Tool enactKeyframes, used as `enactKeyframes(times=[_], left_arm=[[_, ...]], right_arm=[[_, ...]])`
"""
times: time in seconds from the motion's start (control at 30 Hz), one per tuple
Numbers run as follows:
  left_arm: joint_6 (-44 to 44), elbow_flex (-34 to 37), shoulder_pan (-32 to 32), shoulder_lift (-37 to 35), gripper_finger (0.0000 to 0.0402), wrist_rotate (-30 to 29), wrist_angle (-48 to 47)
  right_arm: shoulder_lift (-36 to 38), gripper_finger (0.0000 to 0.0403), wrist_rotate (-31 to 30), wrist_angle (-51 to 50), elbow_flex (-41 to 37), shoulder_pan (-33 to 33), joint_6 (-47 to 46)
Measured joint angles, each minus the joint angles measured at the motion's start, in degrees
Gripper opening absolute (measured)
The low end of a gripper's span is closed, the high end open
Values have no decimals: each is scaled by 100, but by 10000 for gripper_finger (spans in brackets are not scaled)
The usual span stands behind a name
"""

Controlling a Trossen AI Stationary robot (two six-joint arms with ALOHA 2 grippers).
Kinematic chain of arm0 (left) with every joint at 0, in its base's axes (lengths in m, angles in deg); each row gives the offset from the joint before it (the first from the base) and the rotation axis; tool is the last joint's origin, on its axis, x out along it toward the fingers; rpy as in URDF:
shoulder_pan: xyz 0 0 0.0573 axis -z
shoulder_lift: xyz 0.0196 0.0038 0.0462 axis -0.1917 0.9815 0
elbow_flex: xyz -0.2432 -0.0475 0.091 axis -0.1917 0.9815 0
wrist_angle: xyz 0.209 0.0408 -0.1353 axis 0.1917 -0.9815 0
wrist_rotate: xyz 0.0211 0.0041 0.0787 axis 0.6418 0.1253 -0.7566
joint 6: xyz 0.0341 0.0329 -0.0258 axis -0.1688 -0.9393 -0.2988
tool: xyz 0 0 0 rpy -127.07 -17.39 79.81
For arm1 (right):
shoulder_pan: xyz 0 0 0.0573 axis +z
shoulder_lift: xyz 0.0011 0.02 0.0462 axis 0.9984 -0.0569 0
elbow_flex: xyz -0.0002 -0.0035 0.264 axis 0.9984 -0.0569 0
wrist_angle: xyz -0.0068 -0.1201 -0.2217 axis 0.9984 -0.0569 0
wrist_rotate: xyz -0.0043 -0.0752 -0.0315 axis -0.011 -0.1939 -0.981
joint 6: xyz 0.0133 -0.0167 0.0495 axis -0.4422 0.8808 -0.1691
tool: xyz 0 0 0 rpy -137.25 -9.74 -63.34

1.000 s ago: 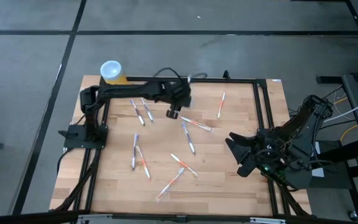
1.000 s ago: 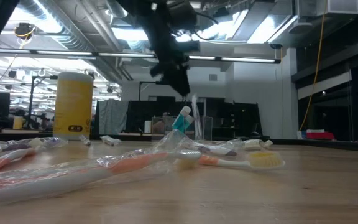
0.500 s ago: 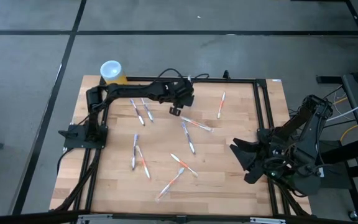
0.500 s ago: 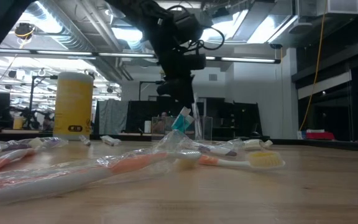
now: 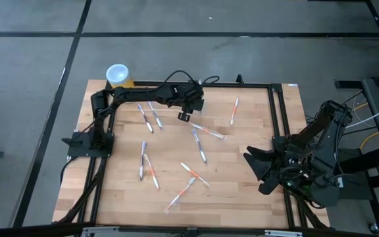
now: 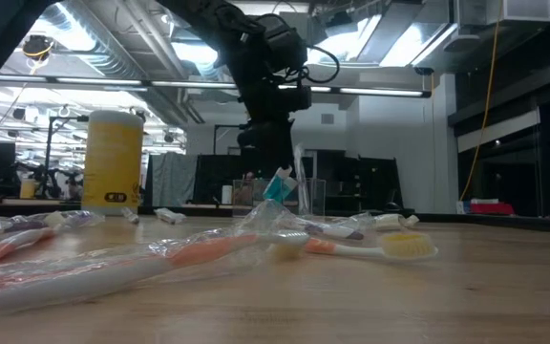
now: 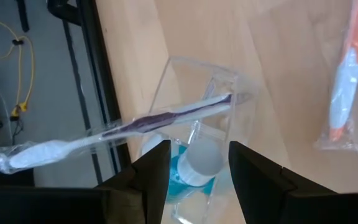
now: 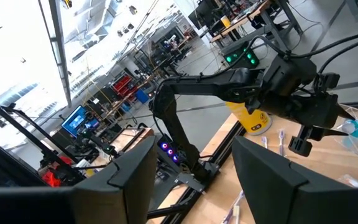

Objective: Pick & Place toothbrushing station
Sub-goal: Put the blue mouthwash into the middle section of the transparent organizer

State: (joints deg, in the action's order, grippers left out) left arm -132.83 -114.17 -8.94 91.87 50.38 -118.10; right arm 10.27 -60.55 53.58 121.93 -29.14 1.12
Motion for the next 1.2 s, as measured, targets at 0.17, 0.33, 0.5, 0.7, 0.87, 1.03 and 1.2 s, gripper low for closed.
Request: enactKeyframes(times=[0.17, 0.33, 0.5, 0.7, 0.87, 1.03, 1.2], left_arm=[[52, 0, -11, 12, 157, 52, 1], [92, 0, -44, 39, 157, 119, -3], [82, 0, -95, 39, 157, 68, 0], [115, 0, -251, 89, 157, 94, -21], [238, 0, -302, 177, 143, 25, 25], [397, 0, -323, 229, 100, -340, 265], [1011, -7, -471, 216, 49, -290, 306]], right_arm=[[0, 213, 0, -1, -1, 0, -18], [0, 213, 0, -1, -2, 0, -36], [0, 213, 0, -1, -1, 0, -38], [0, 213, 0, -3, 0, 0, -35], [0, 213, 0, -8, 0, 0, -36], [-4, 213, 0, 0, -1, 0, -38], [-4, 213, 0, -3, -2, 0, -84]])
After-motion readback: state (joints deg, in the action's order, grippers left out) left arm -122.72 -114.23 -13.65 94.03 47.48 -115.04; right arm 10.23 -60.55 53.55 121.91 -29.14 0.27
